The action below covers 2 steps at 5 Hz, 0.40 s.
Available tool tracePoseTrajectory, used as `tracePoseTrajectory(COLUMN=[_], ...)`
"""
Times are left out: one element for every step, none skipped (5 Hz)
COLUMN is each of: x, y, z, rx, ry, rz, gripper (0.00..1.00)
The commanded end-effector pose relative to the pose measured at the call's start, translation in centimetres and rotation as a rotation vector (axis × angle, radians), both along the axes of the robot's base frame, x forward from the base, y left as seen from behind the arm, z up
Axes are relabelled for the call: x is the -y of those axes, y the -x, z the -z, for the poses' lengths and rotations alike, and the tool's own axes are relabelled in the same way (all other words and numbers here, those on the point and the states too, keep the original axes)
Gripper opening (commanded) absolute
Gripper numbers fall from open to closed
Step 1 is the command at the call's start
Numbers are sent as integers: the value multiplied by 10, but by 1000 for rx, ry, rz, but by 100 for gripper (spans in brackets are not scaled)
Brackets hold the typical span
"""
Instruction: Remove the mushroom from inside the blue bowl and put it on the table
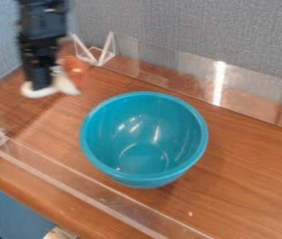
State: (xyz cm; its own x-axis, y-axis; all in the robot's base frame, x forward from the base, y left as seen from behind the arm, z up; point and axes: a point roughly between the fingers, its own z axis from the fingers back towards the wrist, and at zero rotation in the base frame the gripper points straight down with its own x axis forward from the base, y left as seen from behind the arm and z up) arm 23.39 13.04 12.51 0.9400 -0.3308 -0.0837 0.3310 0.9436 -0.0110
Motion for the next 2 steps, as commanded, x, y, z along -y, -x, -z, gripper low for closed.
tracePoseTrajectory(x=[-29,-29], y=[-4,-7], z=[-8,0], rx=[28,14], ry=[-31,-40], rz=[-10,7], gripper=[0,0])
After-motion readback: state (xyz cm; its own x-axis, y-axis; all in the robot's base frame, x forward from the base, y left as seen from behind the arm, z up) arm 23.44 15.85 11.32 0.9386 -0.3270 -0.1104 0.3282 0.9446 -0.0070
